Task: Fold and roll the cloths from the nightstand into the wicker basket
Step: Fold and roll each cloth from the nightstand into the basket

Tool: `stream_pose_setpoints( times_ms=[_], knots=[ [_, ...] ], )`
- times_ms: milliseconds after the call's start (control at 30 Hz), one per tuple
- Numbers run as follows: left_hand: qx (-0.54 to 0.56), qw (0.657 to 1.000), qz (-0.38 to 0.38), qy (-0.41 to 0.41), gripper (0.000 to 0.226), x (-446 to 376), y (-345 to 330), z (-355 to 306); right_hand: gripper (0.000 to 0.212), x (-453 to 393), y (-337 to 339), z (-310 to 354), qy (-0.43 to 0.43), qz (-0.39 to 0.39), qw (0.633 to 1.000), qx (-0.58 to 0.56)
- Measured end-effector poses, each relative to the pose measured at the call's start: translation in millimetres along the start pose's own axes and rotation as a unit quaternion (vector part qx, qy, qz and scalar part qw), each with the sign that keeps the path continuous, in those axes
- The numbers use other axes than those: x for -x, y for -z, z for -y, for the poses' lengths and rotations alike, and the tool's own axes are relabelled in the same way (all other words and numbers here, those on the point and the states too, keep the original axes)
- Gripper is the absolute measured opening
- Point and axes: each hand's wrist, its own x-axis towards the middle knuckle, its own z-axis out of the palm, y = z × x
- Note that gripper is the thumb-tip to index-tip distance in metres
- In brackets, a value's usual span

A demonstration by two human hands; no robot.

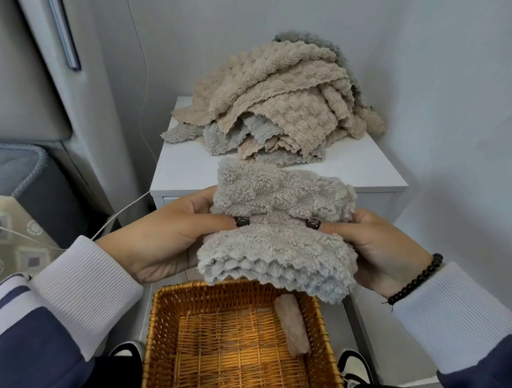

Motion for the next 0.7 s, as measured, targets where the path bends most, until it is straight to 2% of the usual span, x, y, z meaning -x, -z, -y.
stream_pose_setpoints(
  times_ms=[100,167,367,500,600,700],
  knots=[
    [0.050,0.998,0.038,-0.018,0.049,1.7,2.4,-0.7,0.065,-1.1,4.4,-0.4,0.027,0.023,0.999,0.008],
    [0.075,0.996,0.039,-0.022,0.045,2.9,3.6,-1.5,0.069,-1.6,7.6,-0.5,0.044,0.040,0.998,-0.006],
    [0.122,0.991,0.019,-0.052,0.044,6.7,5.4,-2.6,0.042,-0.2,3.0,3.9,0.102,0.044,0.994,-0.023],
    [0.159,0.983,0.071,-0.056,0.048,2.6,18.0,-2.5,0.039,4.9,4.0,7.0,0.097,0.083,0.992,-0.003],
    [0.109,0.990,0.085,-0.041,0.041,2.6,22.8,-3.2,0.057,8.0,6.1,2.0,0.076,0.134,0.988,-0.006],
    [-0.072,0.996,0.042,-0.032,0.026,1.5,16.2,2.1,0.046,7.5,3.5,-9.2,0.059,0.106,0.991,0.058]
  ],
)
